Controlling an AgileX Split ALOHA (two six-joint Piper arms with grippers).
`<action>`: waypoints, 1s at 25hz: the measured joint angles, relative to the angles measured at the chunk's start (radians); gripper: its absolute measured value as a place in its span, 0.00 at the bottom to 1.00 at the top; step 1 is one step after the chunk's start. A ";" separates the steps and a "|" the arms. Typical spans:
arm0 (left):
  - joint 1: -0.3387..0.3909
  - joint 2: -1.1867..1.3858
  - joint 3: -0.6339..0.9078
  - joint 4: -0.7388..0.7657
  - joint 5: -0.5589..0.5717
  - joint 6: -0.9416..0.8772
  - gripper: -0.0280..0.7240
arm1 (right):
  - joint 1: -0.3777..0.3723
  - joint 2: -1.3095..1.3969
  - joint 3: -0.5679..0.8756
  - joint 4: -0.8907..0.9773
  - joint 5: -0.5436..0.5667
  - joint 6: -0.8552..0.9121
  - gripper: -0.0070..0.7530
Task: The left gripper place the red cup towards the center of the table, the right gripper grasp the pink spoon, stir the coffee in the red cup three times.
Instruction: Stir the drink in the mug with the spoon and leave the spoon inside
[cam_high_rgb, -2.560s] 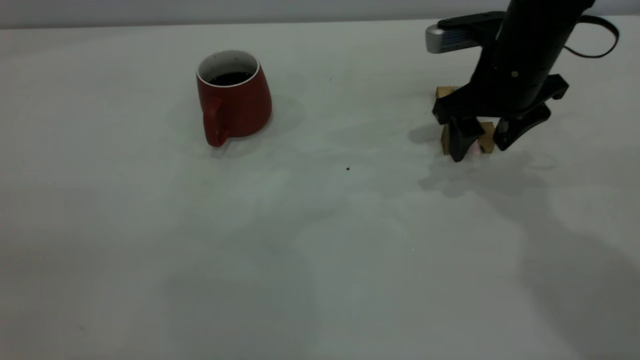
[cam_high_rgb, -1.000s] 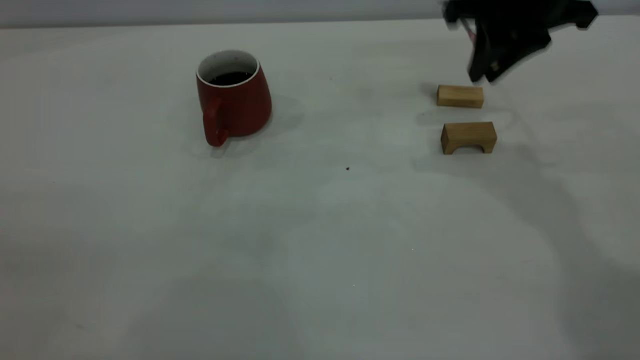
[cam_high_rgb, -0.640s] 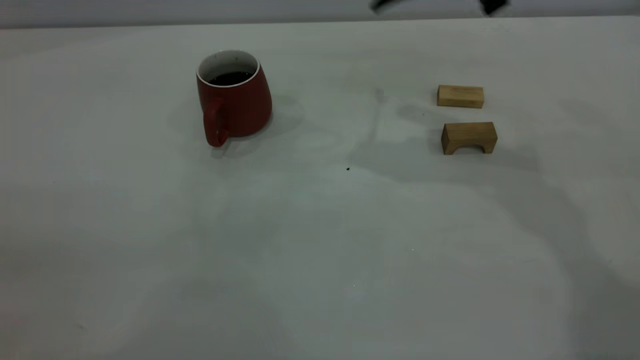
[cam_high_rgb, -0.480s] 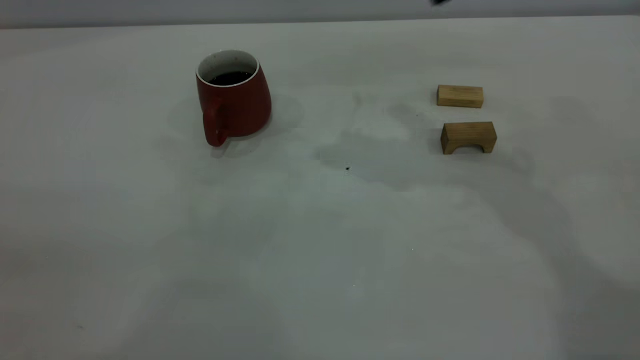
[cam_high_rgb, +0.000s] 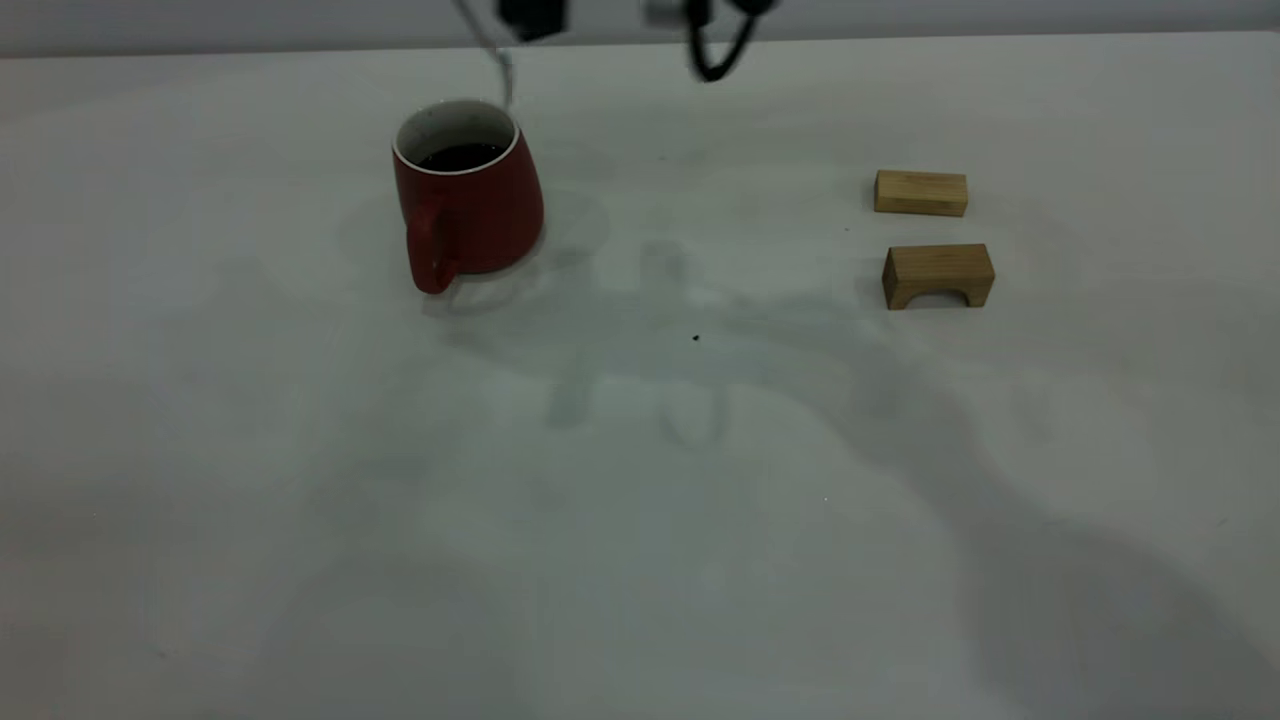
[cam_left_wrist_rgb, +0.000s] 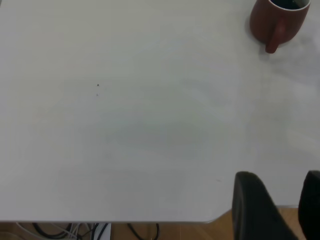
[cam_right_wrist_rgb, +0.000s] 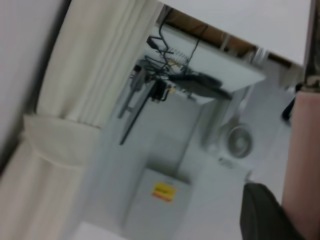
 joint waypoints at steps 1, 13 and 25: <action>0.000 0.000 0.000 0.000 0.000 0.000 0.43 | 0.003 0.027 -0.041 0.000 0.000 0.033 0.18; 0.000 0.000 0.000 0.000 0.000 0.000 0.43 | 0.003 0.285 -0.348 0.000 0.003 0.123 0.18; 0.000 0.000 0.000 0.000 -0.001 0.000 0.43 | 0.003 0.457 -0.510 -0.001 -0.003 0.125 0.18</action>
